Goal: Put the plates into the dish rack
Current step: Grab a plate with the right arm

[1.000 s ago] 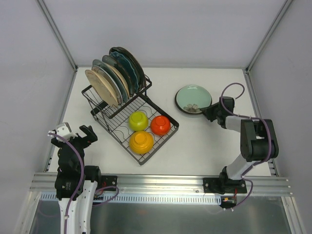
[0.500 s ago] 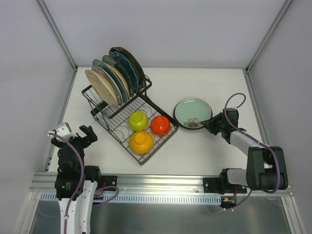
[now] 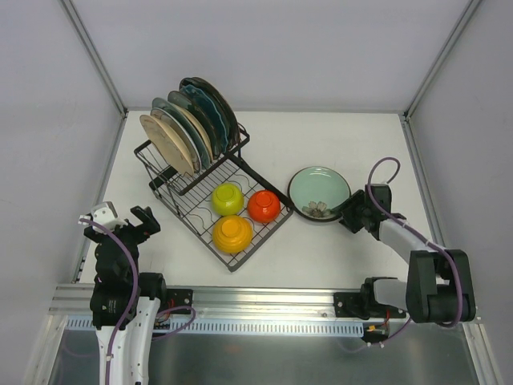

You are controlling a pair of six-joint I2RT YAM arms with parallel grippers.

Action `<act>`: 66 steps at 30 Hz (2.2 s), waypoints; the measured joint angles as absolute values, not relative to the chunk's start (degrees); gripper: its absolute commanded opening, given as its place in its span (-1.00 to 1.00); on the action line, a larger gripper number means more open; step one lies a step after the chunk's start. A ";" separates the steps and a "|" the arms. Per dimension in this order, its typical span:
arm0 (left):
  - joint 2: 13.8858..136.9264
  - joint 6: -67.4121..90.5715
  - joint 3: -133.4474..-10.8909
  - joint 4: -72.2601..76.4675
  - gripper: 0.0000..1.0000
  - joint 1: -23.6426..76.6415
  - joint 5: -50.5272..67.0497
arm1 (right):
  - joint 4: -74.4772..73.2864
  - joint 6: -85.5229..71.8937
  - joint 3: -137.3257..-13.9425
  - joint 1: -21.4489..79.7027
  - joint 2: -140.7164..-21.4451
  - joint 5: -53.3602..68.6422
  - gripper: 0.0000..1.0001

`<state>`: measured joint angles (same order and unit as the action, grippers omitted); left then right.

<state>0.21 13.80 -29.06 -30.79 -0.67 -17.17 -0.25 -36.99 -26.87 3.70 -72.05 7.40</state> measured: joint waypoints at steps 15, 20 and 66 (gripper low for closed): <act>0.21 13.80 -29.08 -30.81 0.98 -0.67 -17.17 | -15.90 -28.05 -35.99 3.79 -68.18 -5.08 0.10; 0.21 13.80 -29.08 -30.81 0.98 -0.67 -17.17 | -17.26 -25.89 -40.05 3.79 -70.17 -6.50 0.08; 0.21 13.82 -29.08 -30.83 0.98 -0.67 -17.17 | -27.57 -18.87 -47.99 3.16 -68.99 -12.97 -0.99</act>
<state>0.21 13.82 -29.08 -30.83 -0.67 -17.17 -27.57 -18.87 -47.99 3.16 -68.99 -12.97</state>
